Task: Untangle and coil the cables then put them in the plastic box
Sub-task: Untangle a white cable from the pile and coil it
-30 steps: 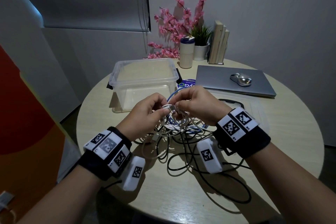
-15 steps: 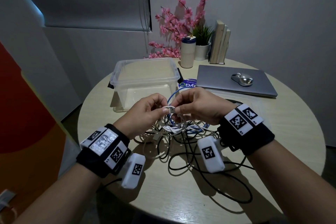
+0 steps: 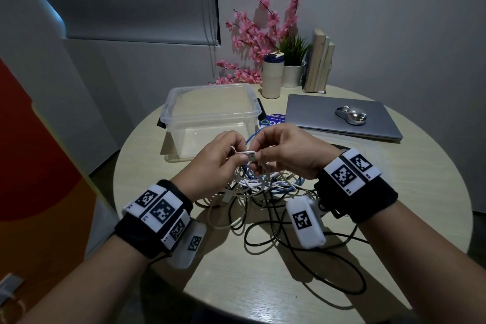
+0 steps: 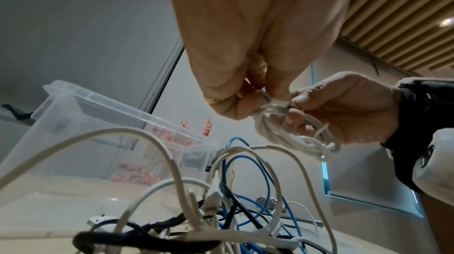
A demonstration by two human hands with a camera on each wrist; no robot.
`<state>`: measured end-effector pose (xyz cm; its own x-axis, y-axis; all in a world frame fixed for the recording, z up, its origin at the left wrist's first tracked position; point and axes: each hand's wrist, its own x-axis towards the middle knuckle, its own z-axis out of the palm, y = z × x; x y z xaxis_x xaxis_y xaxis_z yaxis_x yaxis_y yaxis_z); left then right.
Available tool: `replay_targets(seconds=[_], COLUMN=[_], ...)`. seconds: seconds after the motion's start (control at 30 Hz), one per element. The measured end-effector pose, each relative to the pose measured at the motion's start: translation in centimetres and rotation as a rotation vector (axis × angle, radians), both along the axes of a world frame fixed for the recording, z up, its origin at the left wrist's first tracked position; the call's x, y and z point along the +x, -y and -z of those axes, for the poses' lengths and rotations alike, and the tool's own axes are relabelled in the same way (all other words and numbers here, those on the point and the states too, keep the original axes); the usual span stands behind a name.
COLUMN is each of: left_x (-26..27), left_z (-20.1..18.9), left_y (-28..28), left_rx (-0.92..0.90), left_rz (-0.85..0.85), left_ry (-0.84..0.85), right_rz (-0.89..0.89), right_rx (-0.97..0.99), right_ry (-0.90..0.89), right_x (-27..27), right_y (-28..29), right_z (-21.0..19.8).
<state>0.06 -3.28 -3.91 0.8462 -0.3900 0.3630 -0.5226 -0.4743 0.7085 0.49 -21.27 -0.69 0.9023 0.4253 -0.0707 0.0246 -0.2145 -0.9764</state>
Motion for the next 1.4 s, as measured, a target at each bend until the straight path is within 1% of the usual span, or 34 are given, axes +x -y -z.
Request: replay_targets(seconds=[0.1,0.23,0.33,0.43,0.63,0.8,0.87,0.97,1.03,1.17,1.3,1.4], left_x=[0.0,0.3,0.5,0.6,0.4,0.4,0.6,0.9,0.9,0.5,0.4,0.2], left_z=[-0.1,-0.5,-0.7,-0.6,-0.6,-0.5,-0.4,-0.3,-0.3,0.0,0.0,-0.2], left_y=[-0.1,-0.5,-0.6,-0.6,-0.5,-0.5,-0.7,-0.8,-0.6,-0.5,-0.4,-0.2], left_rx=[0.078,0.101,0.075,0.008,0.02,0.071,0.028,-0.056,-0.11,-0.214,-0.225,-0.211], left_rz=[0.013,0.058,0.05,0.033,0.011,-0.007,-0.013,-0.023,-0.034,-0.037,-0.065,-0.063], left_ry=[0.08,0.09,0.097,0.036,0.021,0.003,-0.036,-0.087,-0.126,-0.195,-0.179,-0.166], right_rz=[-0.009,-0.027,-0.047,-0.056,-0.008,0.059,0.07,0.093,0.113,0.125,0.127,0.148], right_rx=[-0.012,0.012,0.057,0.065,-0.017,-0.106,-0.074,0.078,0.125,0.133,0.133,0.126], right_ry=[0.001,-0.017,-0.054,-0.063,0.014,0.065,0.056,-0.004,-0.017,-0.031,-0.04,-0.015], right_x=[-0.1,-0.2,-0.3,-0.3,-0.3,-0.2,-0.3,-0.5,-0.6,-0.5,-0.5,-0.6], right_y=[0.0,0.1,0.2,0.2,-0.1,-0.7,-0.8,-0.8,-0.9,-1.0,-1.3,-1.5], right_z=[0.0,0.2,0.2,0.1,0.0,0.2,0.1,-0.1,-0.2,0.1,0.2,0.2])
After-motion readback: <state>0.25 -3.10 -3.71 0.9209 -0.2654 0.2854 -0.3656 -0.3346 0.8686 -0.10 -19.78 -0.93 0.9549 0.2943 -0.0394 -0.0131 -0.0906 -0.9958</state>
